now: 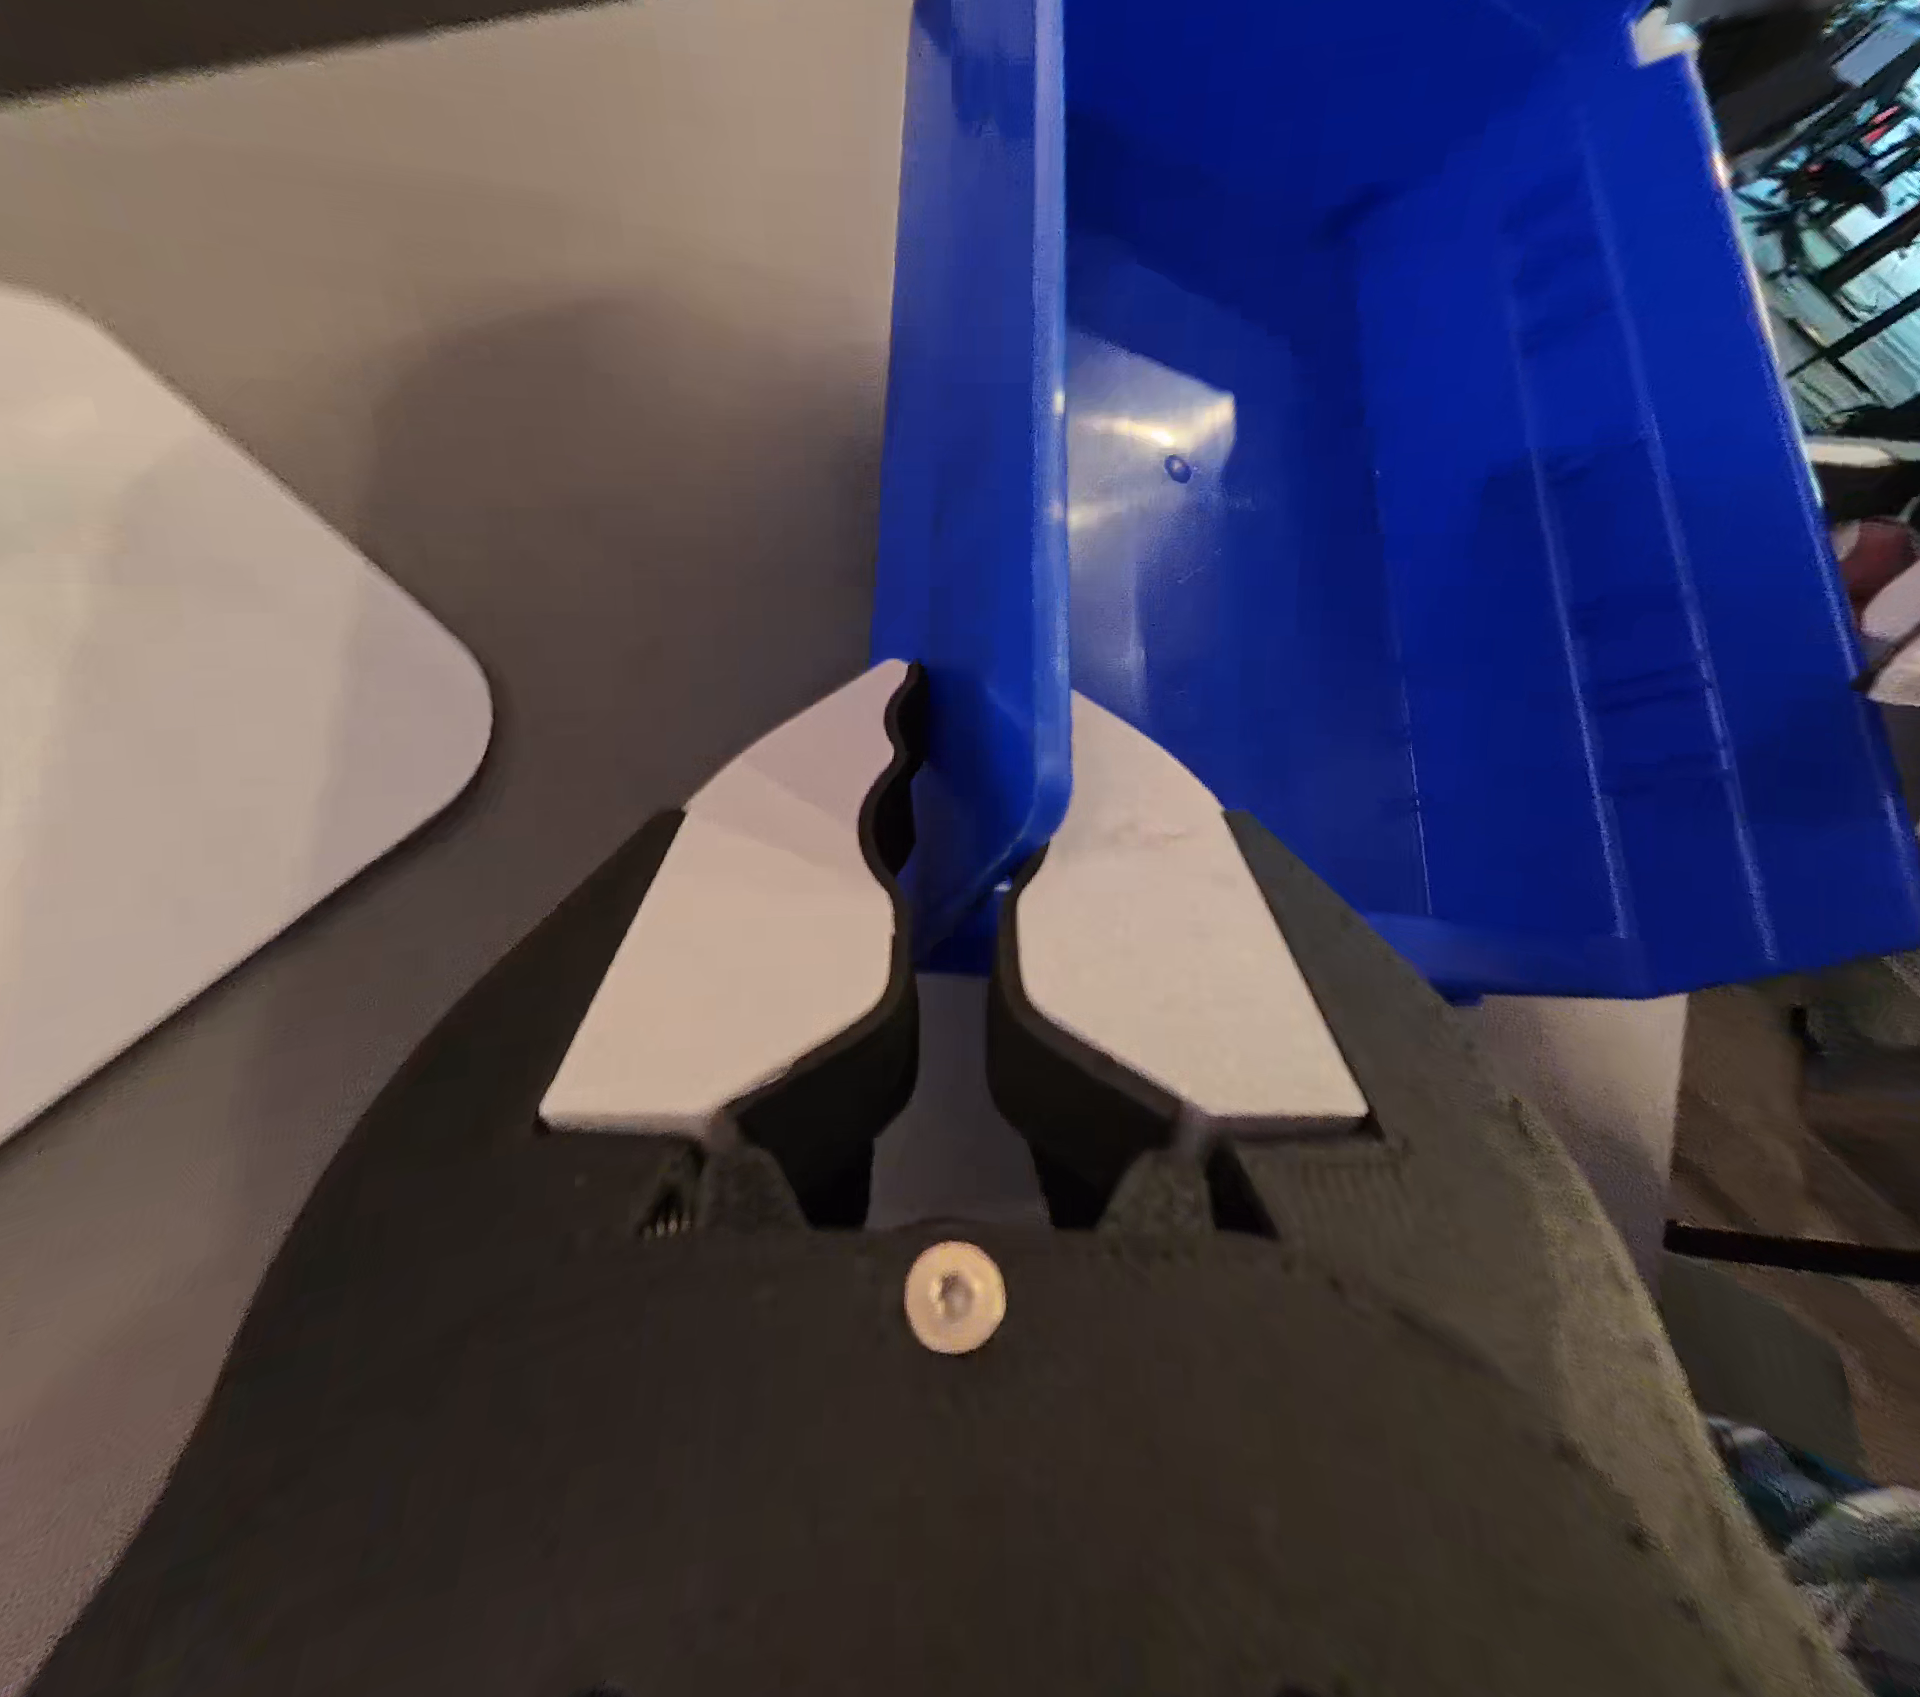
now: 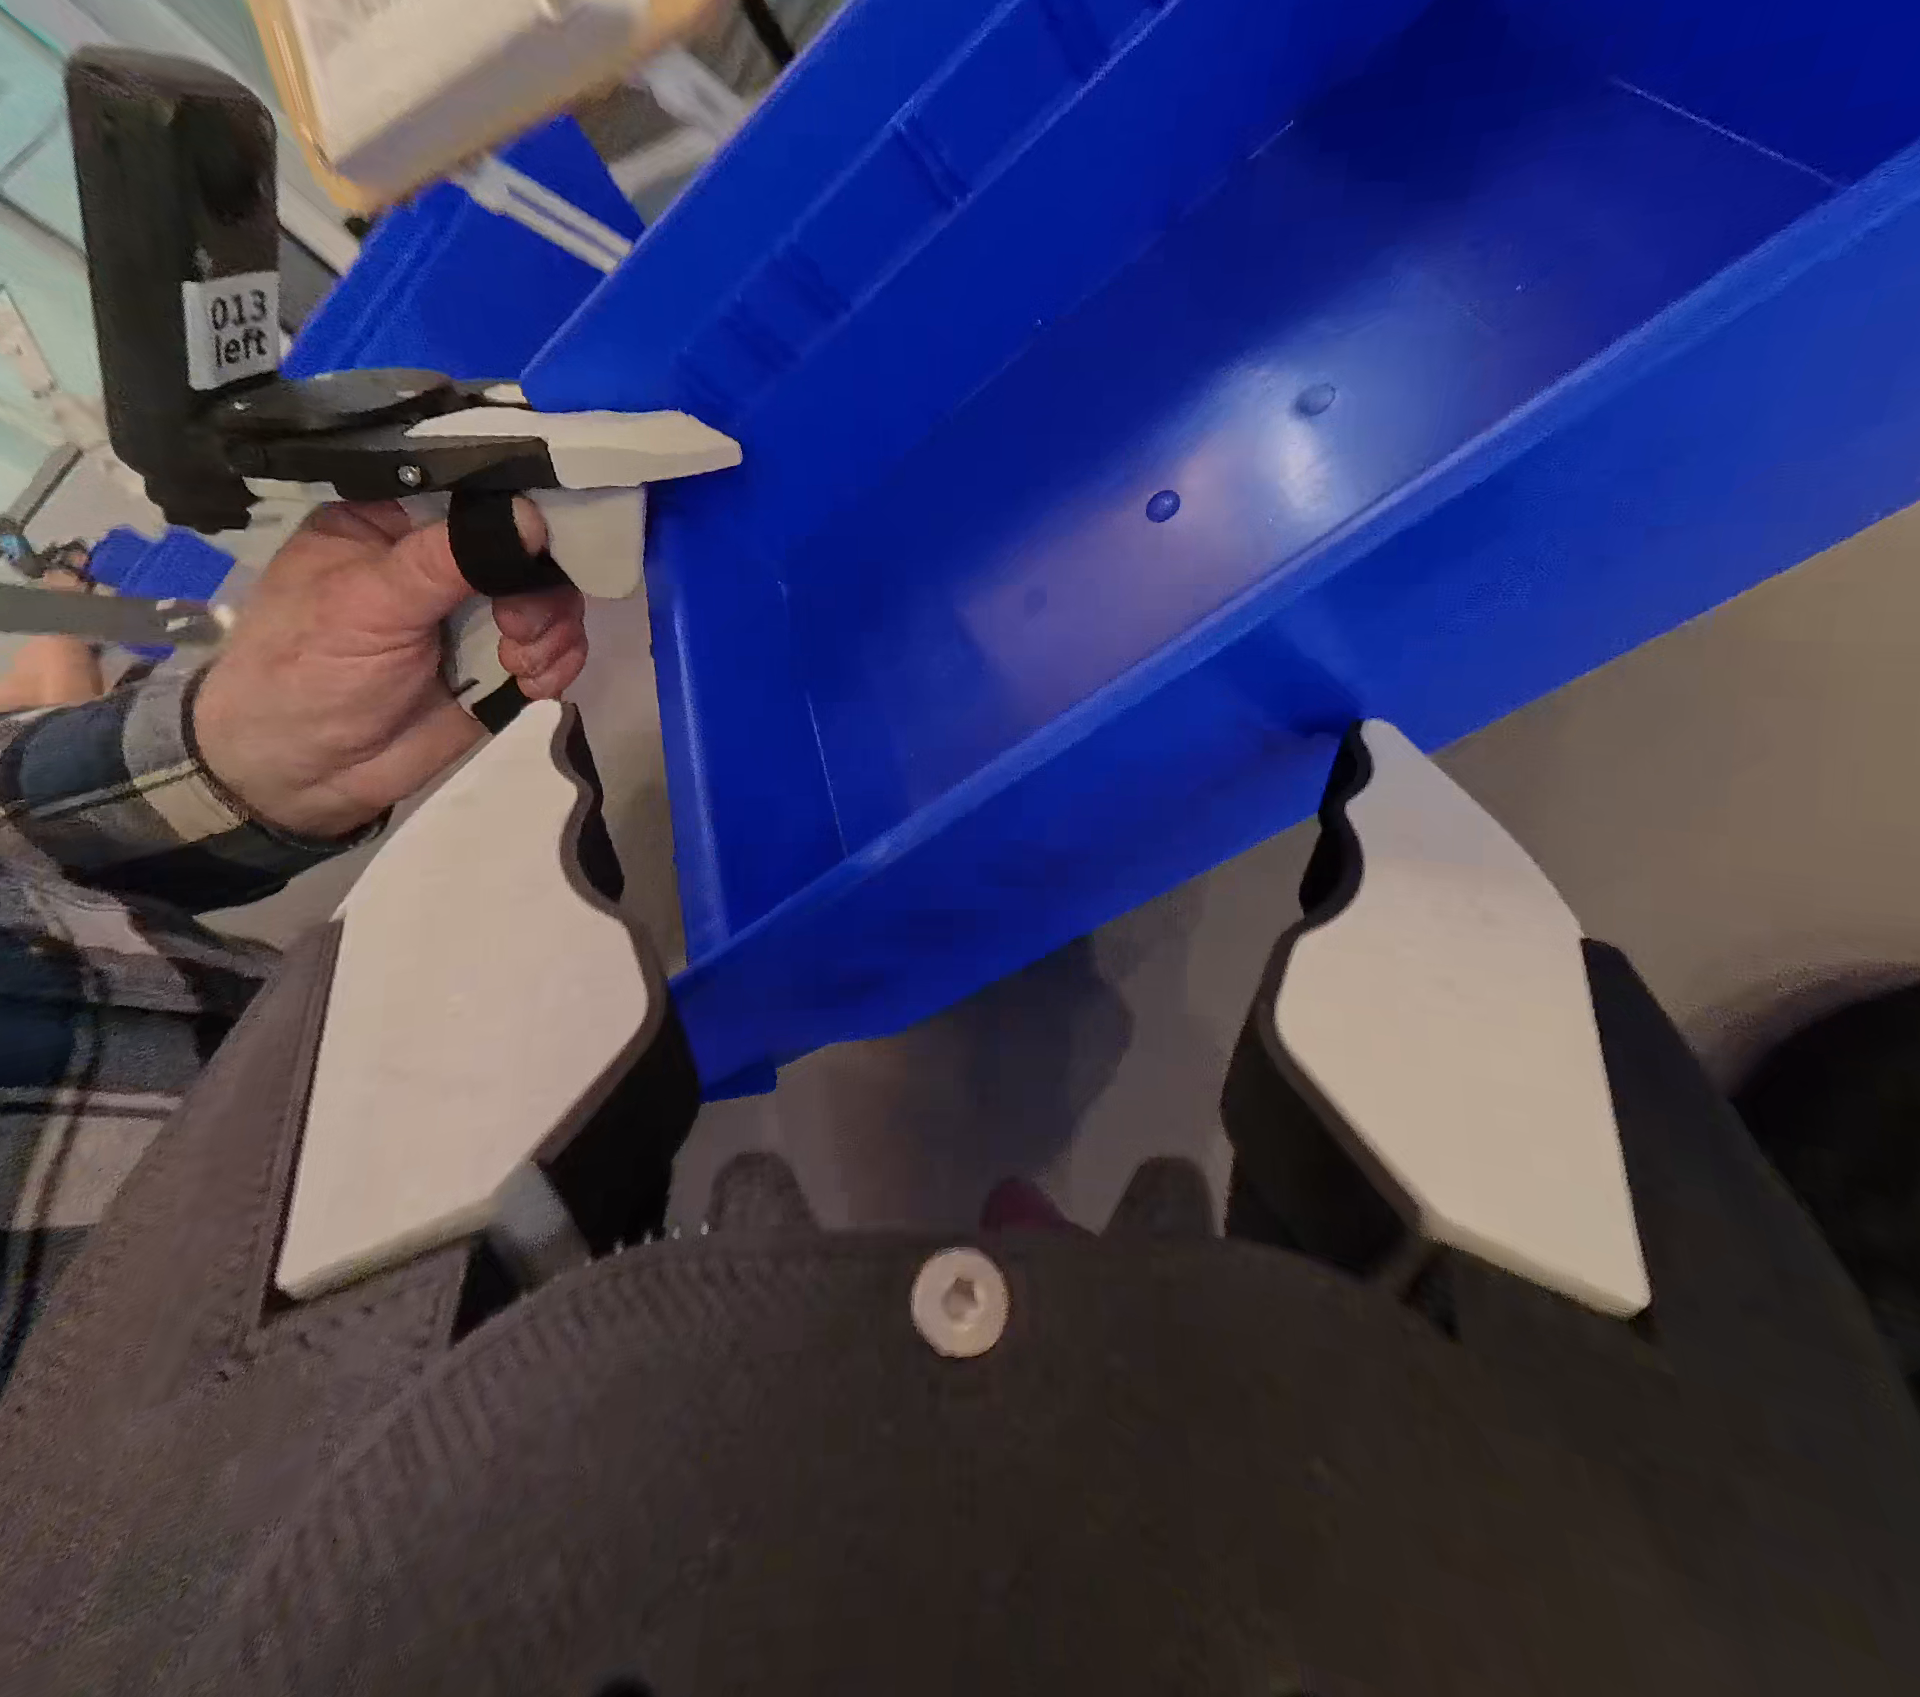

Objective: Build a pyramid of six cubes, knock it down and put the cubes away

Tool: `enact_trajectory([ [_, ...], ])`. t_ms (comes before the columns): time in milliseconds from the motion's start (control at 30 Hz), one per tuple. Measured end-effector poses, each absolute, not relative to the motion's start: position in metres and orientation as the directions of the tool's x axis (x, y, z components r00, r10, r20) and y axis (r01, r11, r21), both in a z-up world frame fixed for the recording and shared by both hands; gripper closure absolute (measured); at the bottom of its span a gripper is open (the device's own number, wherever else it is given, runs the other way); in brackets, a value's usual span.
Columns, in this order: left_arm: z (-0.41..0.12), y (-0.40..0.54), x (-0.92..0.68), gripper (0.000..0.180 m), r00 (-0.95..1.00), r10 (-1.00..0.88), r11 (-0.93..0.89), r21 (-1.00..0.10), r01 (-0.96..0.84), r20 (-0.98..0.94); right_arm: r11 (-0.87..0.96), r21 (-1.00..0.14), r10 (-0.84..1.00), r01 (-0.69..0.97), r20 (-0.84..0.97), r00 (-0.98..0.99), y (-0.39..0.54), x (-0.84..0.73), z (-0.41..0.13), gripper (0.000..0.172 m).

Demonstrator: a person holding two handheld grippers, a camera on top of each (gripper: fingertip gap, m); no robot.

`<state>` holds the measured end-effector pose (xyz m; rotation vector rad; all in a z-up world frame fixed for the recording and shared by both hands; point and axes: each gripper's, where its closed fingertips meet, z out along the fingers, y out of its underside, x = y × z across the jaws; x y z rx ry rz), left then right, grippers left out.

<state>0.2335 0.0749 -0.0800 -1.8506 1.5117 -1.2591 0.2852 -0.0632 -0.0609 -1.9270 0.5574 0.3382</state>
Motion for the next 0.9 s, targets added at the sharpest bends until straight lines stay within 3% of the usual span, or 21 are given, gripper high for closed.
enact_trajectory([
  [133,-0.108,0.082,0.225,0.167,0.056,-0.909,-0.368,-0.735,-0.57,0.413,-0.428,-0.694,-0.193,-0.579,-0.556,0.809,-0.045,0.289,-0.09,0.03],
  [533,-0.113,0.064,0.214,0.151,-0.006,-0.862,-0.394,-0.676,-0.623,0.507,-0.459,-0.734,-0.204,-0.501,-0.461,0.864,-0.073,0.274,-0.066,0.058],
  [667,-0.113,0.053,0.212,0.148,-0.032,-0.861,-0.366,-0.662,-0.654,0.507,-0.549,-0.72,-0.273,-0.424,-0.324,0.906,-0.079,0.254,-0.084,0.076],
  [733,-0.113,0.05,0.211,0.147,-0.035,-0.863,-0.355,-0.655,-0.667,0.504,-0.586,-0.72,-0.319,-0.373,-0.219,0.922,-0.084,0.259,-0.096,0.095],
  [833,-0.113,0.045,0.212,0.145,-0.052,-0.865,-0.331,-0.645,-0.689,0.5,-0.572,-0.721,-0.367,-0.391,-0.201,0.908,-0.09,0.279,-0.099,0.121],
  [900,-0.113,0.037,0.213,0.142,-0.07,-0.86,-0.317,-0.636,-0.703,0.506,-0.562,-0.72,-0.387,-0.407,-0.206,0.899,-0.093,0.295,-0.099,0.127],
])
